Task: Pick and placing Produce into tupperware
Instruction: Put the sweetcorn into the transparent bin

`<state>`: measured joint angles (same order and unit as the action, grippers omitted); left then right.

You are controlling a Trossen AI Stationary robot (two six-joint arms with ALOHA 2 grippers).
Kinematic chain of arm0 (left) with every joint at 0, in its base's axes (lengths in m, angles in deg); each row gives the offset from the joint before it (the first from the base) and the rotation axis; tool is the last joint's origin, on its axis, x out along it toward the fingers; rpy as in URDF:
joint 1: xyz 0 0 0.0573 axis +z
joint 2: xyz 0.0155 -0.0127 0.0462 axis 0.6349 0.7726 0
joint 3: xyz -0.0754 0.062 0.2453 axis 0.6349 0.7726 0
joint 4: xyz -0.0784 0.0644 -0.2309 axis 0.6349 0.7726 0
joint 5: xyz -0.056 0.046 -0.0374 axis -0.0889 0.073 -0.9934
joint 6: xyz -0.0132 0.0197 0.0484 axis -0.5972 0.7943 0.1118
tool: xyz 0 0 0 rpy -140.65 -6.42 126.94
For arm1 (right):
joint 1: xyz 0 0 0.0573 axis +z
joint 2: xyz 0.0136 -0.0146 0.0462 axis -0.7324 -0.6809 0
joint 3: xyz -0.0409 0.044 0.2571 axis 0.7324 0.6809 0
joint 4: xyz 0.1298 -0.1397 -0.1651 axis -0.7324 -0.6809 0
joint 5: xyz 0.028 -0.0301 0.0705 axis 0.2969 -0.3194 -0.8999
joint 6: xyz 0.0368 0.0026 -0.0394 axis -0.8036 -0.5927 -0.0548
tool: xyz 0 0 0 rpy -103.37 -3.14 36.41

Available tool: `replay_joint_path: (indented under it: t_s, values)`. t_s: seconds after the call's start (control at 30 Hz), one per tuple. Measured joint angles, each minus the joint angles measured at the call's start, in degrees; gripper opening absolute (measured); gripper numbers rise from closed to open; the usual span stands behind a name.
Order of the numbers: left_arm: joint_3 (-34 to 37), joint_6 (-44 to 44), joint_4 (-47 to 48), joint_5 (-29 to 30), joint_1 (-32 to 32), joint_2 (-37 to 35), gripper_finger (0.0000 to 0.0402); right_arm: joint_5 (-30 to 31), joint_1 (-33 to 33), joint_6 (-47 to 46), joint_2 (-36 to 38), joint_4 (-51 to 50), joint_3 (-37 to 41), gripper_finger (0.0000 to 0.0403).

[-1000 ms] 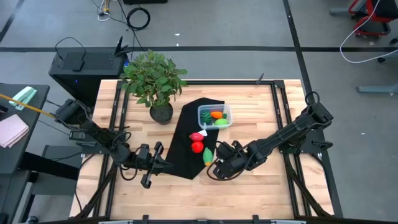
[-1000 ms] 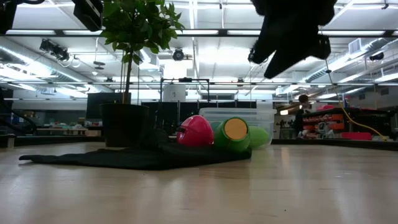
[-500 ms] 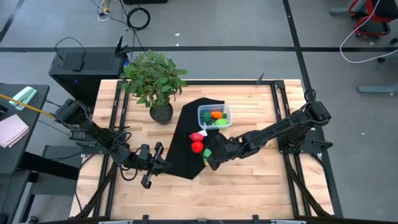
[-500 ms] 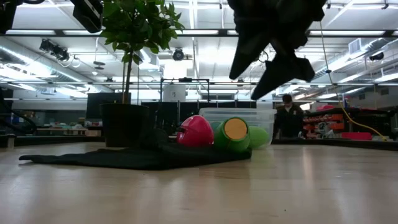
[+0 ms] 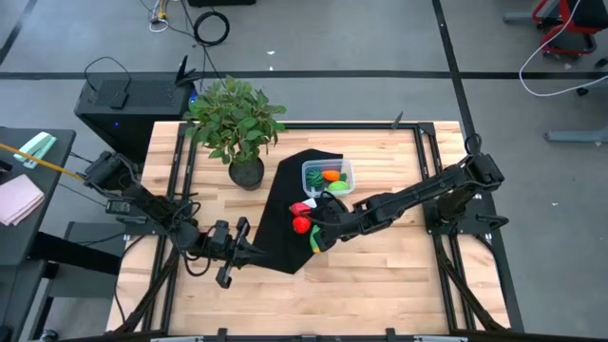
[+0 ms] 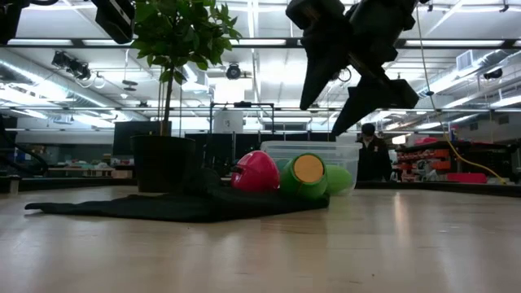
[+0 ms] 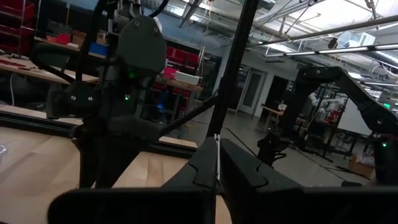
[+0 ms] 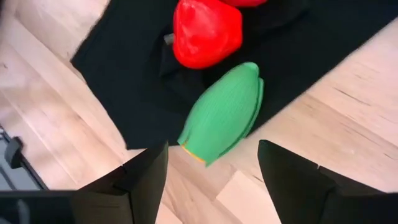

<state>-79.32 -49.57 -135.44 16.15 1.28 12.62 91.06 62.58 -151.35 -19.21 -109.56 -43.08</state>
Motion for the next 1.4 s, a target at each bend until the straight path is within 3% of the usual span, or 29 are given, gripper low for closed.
replay_joint_path:
  t_s: [0.3, 0.57, 0.93, 1.4]
  values:
    - [0.0, -0.04, 0.02, 0.0, 0.0, 0.0, 0.0036, 0.05, 0.0, -0.37, -0.8, 2.72, 0.0, 0.0254]
    - [0.0, -1.28, 0.94, 0.0, 0.02, 0.0, 0.0027, -2.62, 0.16, 1.46, -8.23, 4.84, -5.0, 0.0252]
    - [0.0, -3.06, 1.6, -0.02, -0.37, -0.02, 0.0031, -2.97, -1.52, 6.36, -14.06, -7.23, -16.14, 0.0243]
    - [0.0, -2.79, 1.59, -0.02, -0.37, -0.02, 0.0024, -3.0, -1.99, 2.74, -13.75, -12.13, -16.7, 0.0242]
